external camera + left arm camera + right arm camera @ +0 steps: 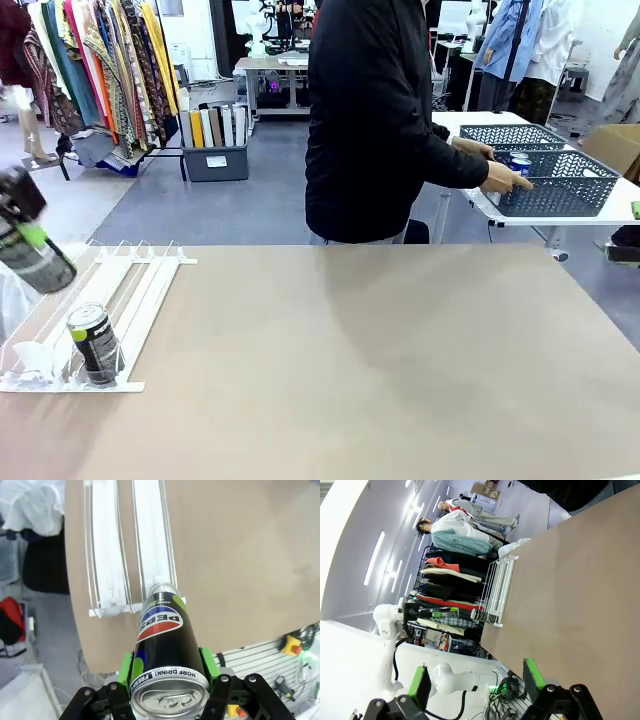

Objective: Retrieve and store the cans from the dispenser.
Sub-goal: Pick up one can from the Automatic Can Dispenser and place it in the middle of the table.

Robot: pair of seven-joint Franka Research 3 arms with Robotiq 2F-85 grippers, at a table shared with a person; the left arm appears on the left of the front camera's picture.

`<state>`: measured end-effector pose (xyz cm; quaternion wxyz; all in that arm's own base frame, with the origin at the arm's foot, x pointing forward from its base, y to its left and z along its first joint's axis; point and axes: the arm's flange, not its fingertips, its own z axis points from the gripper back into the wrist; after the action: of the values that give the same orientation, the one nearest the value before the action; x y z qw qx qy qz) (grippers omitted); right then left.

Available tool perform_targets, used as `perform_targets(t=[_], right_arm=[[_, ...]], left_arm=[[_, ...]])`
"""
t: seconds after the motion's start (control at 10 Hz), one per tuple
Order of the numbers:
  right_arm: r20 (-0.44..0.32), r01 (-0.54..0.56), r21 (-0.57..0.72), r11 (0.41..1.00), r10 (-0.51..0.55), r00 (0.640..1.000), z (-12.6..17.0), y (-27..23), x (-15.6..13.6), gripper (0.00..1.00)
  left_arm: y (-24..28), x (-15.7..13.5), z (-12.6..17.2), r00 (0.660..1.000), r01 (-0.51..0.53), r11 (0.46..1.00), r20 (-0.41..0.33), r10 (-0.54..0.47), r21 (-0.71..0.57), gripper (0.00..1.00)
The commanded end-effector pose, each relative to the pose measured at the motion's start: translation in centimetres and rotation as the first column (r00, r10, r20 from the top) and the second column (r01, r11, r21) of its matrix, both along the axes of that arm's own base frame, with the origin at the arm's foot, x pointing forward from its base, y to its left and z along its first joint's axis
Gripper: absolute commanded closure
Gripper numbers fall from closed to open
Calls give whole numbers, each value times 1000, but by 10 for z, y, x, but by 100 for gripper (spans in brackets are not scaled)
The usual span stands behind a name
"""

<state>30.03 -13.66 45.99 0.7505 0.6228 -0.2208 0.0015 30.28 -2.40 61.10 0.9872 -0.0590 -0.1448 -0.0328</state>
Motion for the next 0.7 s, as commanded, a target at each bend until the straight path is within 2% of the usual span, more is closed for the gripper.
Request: perform_targets(t=[0.0,0.1,0.2,0.3,0.6], right_arm=[[13,5,16,1000,-5,1000,4,2,2,0],[13,5,16,1000,-5,1000,4,2,2,0],[13,5,16,1000,-5,1000,4,2,2,0],[13,5,16,1000,-5,1000,4,2,2,0],[13,5,16,1000,-5,1000,4,2,2,0]], left_arm=[[17,-11,13,995,28,996,93,-21,-80,100],[27,-17,17,993,-5,993,118,19,-114,100],[40,-17,15,990,-24,978,130,52,-207,100],[20,-18,23,997,-13,997,81,19,-71,100],[20,-18,23,997,-13,997,81,19,-71,100]])
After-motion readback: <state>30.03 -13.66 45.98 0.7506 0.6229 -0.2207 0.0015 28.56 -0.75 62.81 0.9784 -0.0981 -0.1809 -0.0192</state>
